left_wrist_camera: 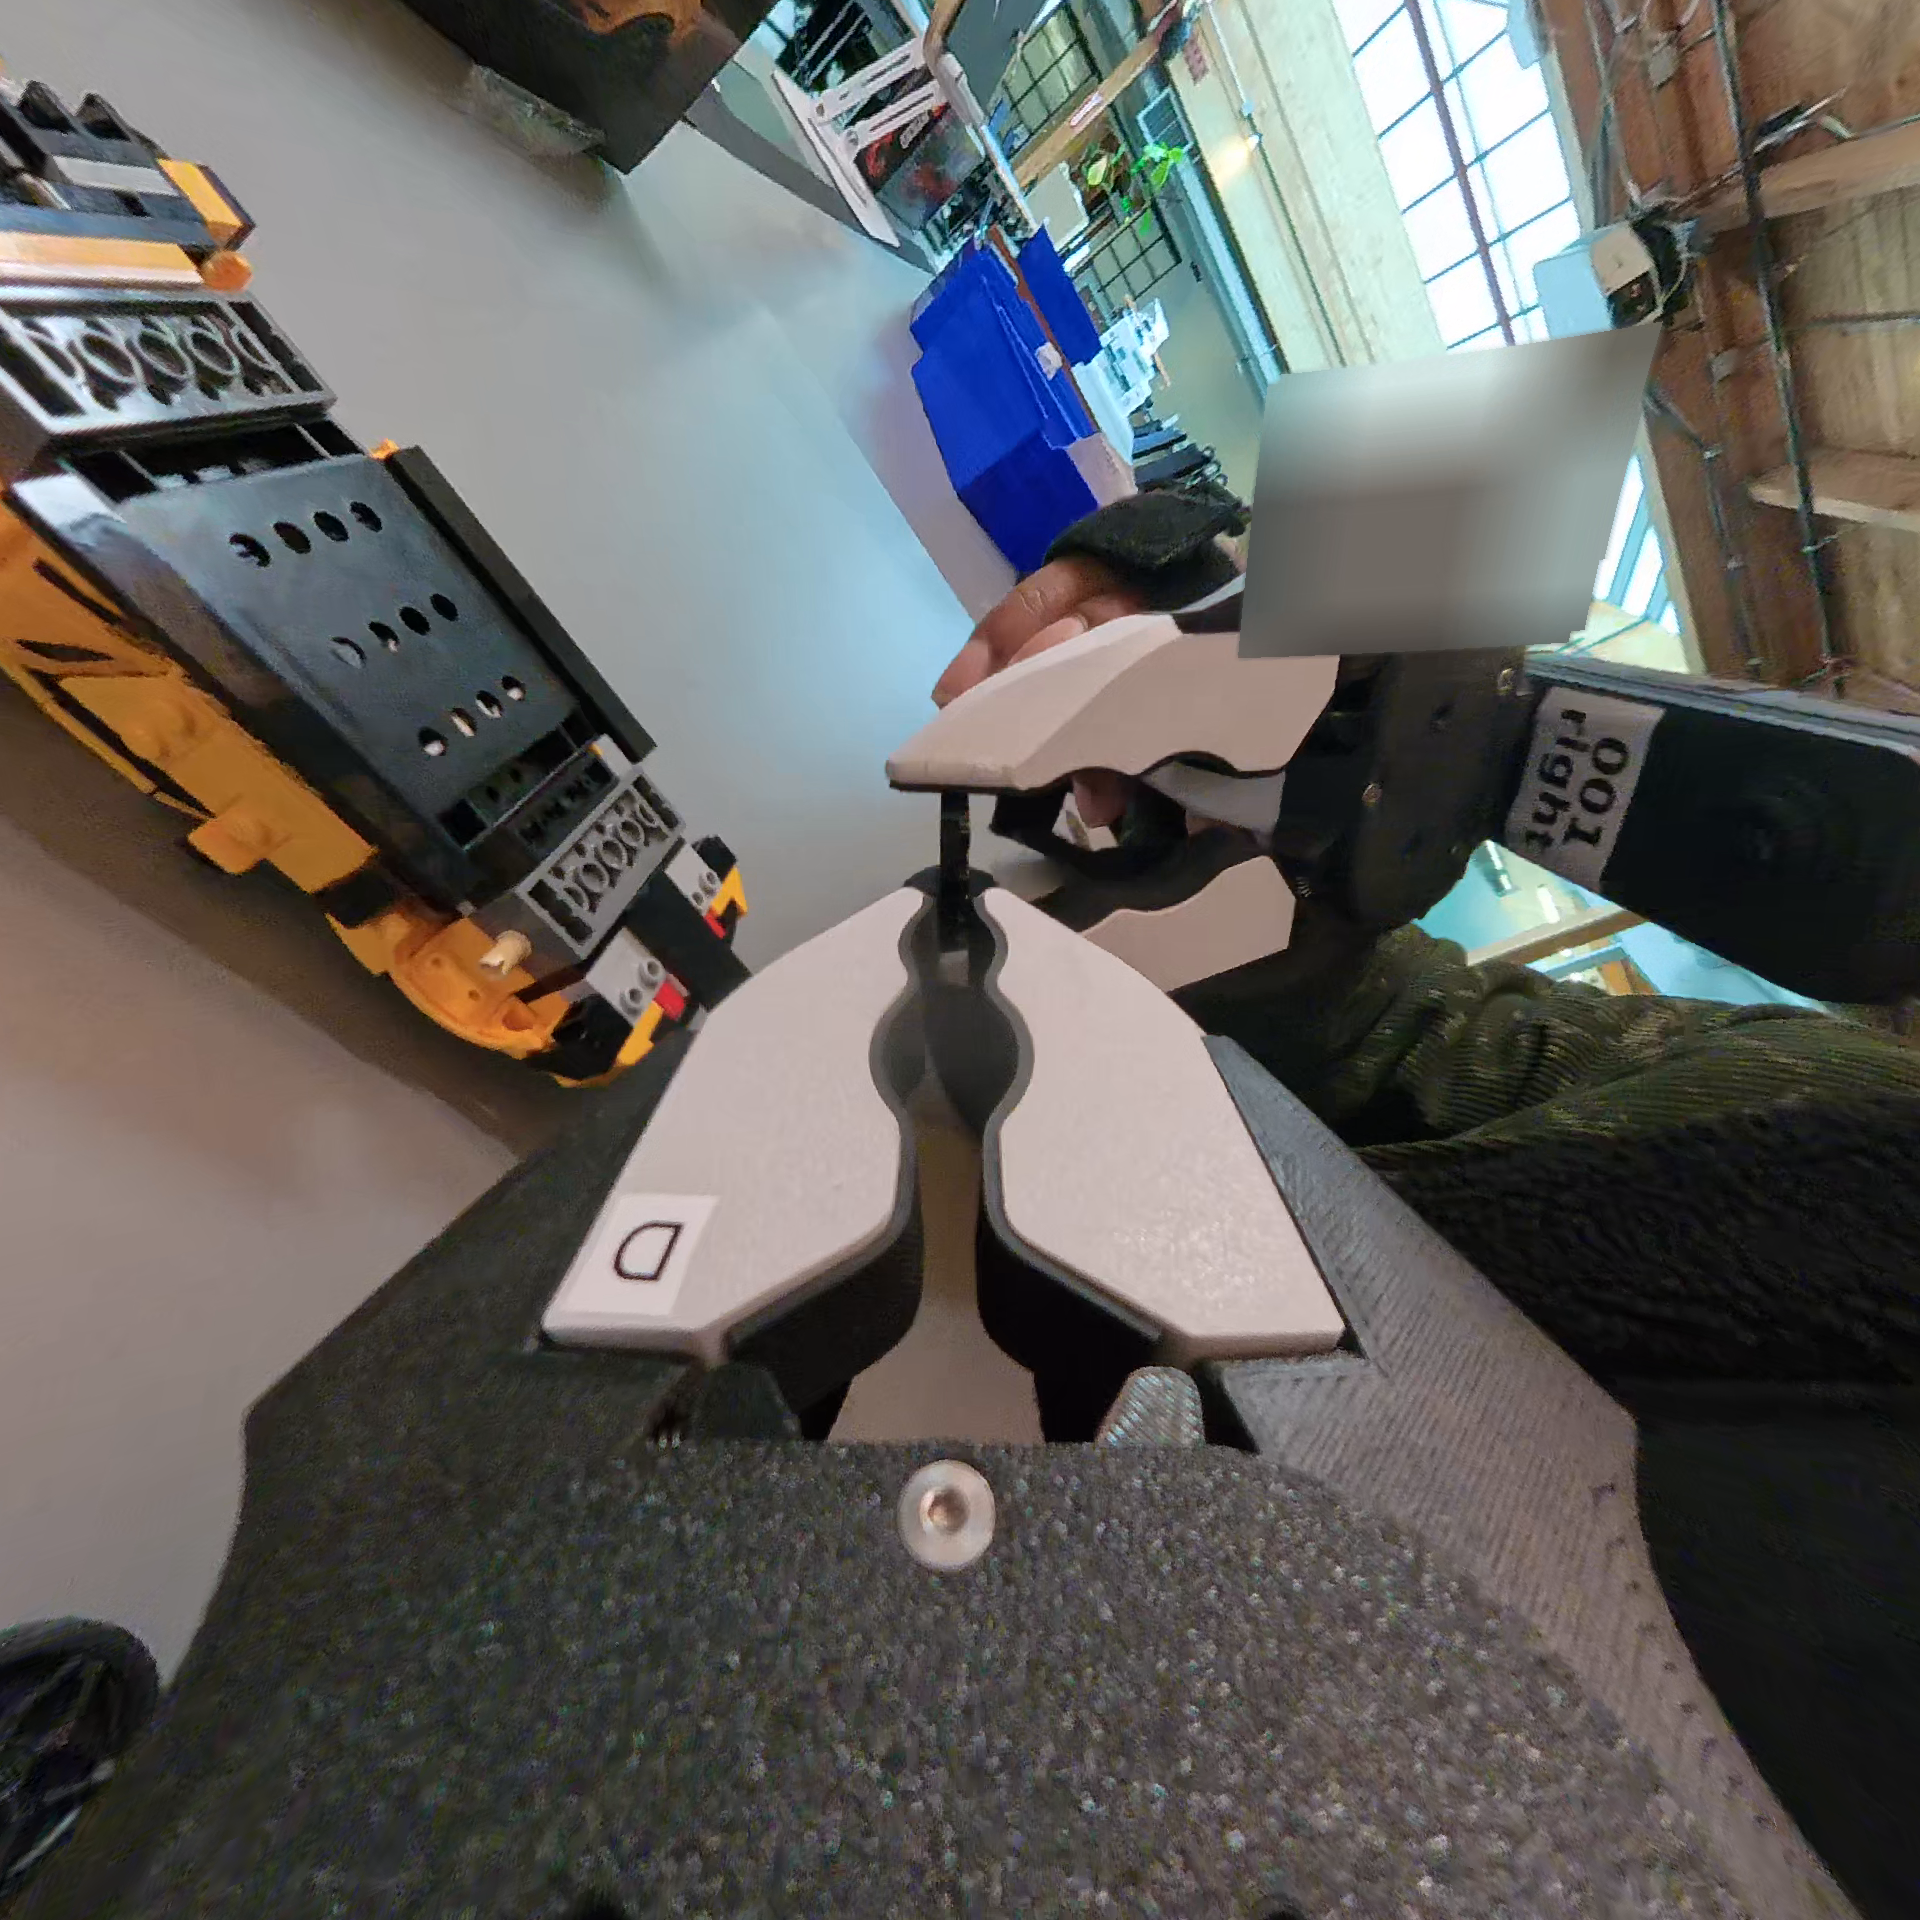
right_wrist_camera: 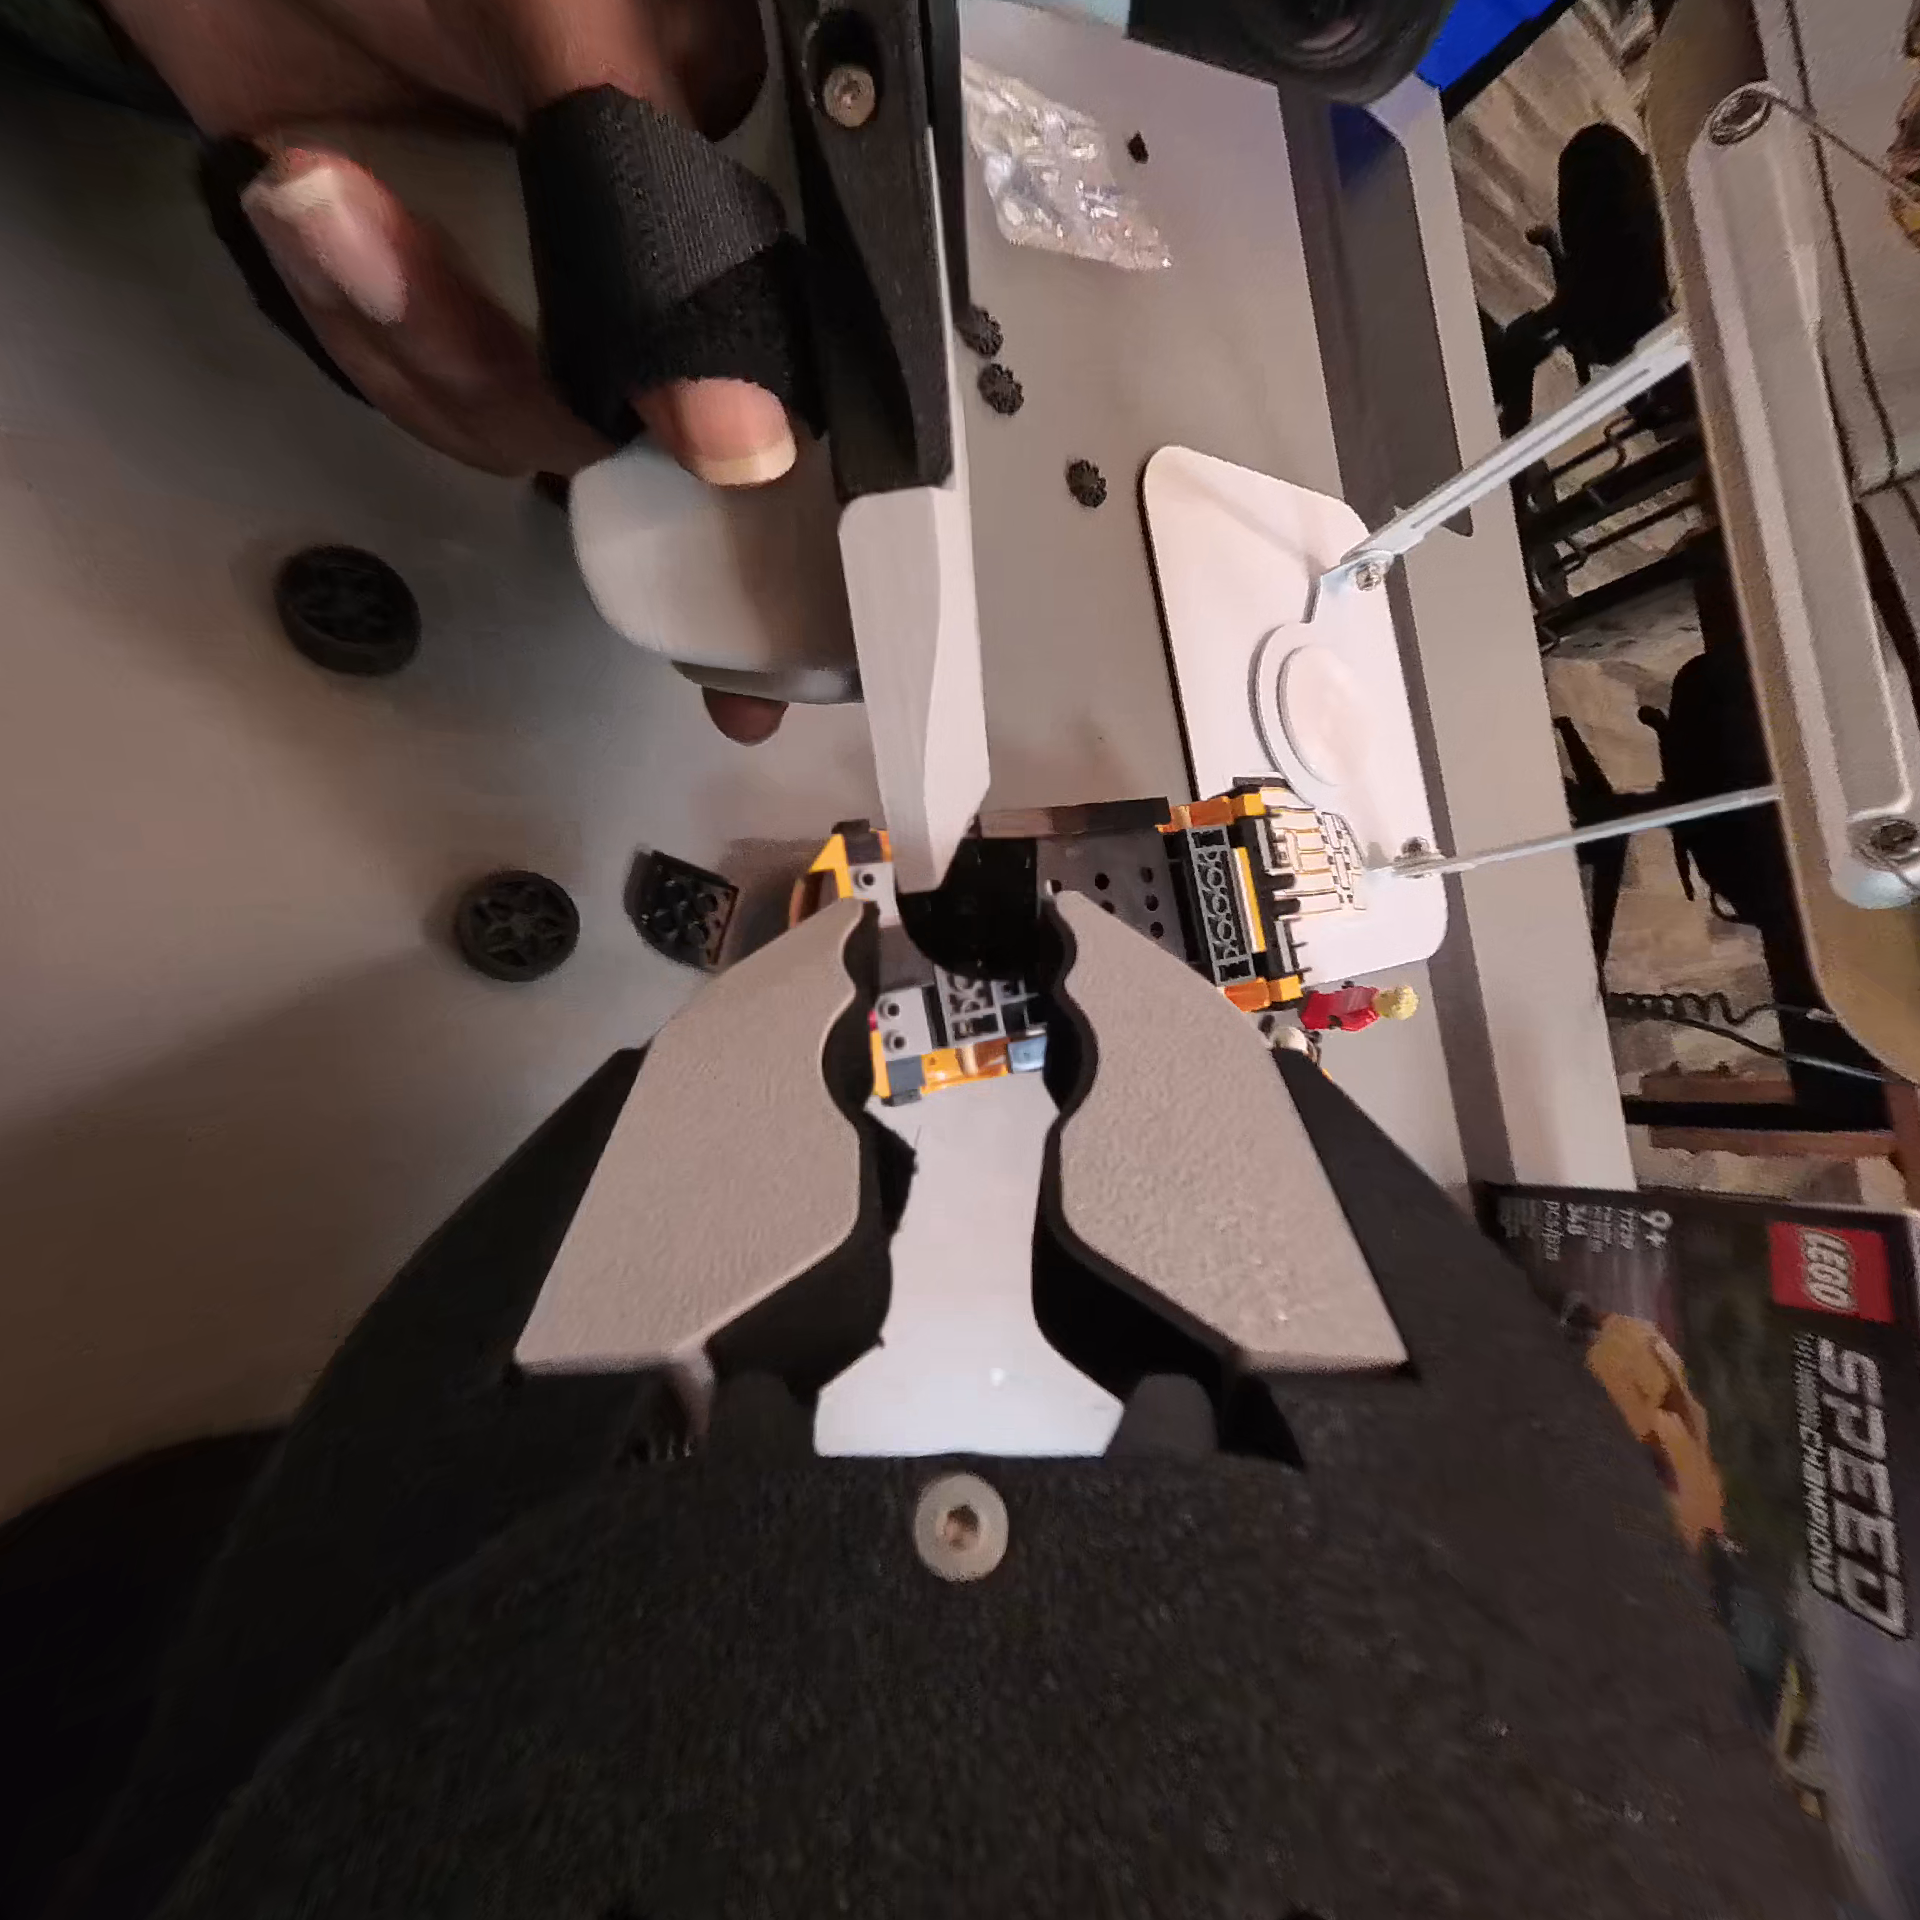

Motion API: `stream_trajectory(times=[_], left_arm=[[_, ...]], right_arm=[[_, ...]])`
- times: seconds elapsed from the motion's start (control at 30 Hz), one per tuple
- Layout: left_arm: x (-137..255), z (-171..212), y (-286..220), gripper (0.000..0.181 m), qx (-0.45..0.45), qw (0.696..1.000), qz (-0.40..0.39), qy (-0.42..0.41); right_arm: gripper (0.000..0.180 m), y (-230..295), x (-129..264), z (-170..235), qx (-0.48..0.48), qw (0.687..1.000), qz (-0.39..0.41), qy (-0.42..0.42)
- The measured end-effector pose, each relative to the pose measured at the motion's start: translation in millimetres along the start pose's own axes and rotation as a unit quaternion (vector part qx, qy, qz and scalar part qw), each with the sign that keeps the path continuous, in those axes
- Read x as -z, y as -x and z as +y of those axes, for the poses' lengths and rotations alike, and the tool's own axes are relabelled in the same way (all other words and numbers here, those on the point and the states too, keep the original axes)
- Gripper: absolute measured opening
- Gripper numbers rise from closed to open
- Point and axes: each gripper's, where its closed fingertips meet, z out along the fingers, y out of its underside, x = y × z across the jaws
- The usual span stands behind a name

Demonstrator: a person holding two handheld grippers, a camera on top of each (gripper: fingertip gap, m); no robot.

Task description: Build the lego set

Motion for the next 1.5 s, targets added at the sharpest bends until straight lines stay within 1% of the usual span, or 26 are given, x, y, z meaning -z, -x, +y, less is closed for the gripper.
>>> stream_trajectory(times=[0.03, 0.1, 0.17, 0.2, 0.27, 0.37, 0.5, 0.67, 0.87, 0.97, 1.2, 1.5], left_arm=[[-1, 0, 1, 0.005, -0.003, 1.000, -0.003, 0.002], [-3, -1, 2, 0.005, -0.003, 1.000, -0.005, 0.003], [-3, -1, 9, 0.009, -0.012, 0.999, -0.030, 0.008], [-2, -2, 14, 0.015, -0.028, 0.998, -0.046, 0.011], [4, -8, 22, 0.017, -0.076, 0.994, -0.081, 0.011], [10, -16, 36, 0.018, -0.165, 0.976, -0.139, 0.043], [10, -16, 51, 0.019, -0.254, 0.945, -0.186, 0.087], [10, -3, 63, 0.019, -0.302, 0.924, -0.207, 0.112], [12, -4, 68, 0.027, -0.366, 0.891, -0.238, 0.126], [12, 0, 71, 0.030, -0.370, 0.886, -0.241, 0.138], [13, 1, 74, 0.031, -0.365, 0.888, -0.243, 0.140], [14, 2, 74, 0.031, -0.364, 0.889, -0.243, 0.139]], right_arm=[[0.025, -1, 0, 2, 0.003, 1.000, -0.001, 0.004], [0.024, -1, -1, 4, 0.003, 1.000, -0.012, 0.004], [0.023, 0, -1, 9, -0.001, 0.999, -0.031, 0.005], [0.023, 2, -1, 12, -0.007, 0.999, -0.048, 0.007], [0.023, 6, -4, 24, -0.016, 0.995, -0.092, 0.023], [0.023, 10, -9, 33, -0.017, 0.987, -0.152, 0.044], [0.024, 14, -19, 42, 0.015, 0.976, -0.200, 0.082], [0.024, 17, -22, 51, 0.039, 0.964, -0.241, 0.108], [0.024, 19, -22, 53, 0.039, 0.957, -0.265, 0.112], [0.024, 19, -23, 53, 0.036, 0.956, -0.268, 0.112], [0.028, 20, -22, 54, 0.041, 0.952, -0.277, 0.121], [0.027, 13, -20, 51, 0.035, 0.958, -0.266, 0.104]])
